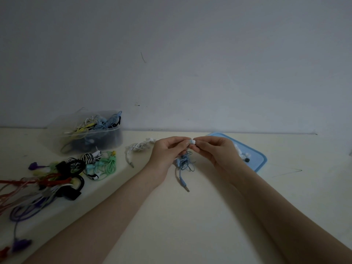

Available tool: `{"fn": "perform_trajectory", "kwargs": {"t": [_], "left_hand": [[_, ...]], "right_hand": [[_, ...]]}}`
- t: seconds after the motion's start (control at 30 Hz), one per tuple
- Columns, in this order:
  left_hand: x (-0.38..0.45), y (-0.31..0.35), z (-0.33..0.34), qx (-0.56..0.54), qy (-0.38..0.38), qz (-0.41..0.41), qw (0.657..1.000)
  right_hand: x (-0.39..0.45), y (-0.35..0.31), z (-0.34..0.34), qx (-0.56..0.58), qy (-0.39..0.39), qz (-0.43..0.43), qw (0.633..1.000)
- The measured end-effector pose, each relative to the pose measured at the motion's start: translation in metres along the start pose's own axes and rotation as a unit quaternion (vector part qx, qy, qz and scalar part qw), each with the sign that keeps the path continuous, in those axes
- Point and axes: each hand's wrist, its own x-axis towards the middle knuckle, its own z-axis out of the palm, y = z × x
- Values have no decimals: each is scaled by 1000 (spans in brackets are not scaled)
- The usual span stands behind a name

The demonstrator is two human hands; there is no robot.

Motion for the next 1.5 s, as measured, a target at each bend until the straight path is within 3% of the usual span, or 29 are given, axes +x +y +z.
{"fn": "perform_trajectory", "kwargs": {"t": [0.3,0.63,0.93,1.2,1.4,1.5], "left_hand": [[-1,2,1,55,-45,28,997],[-2,1,1,32,-6,18,999],[-2,1,3,74,-24,34,996],[-2,-1,5,138,-59,73,986],[-1,-1,5,139,-23,90,986],[0,-3,6,153,-19,89,984]], "right_hand": [[-3,0,-5,-34,-1,-7,999],[1,3,-4,14,0,3,1000],[0,-7,3,-221,66,-50,972],[-2,-1,2,-198,71,-38,977],[4,-12,4,-294,87,-60,950],[10,-25,-7,-308,133,-93,938]]}}
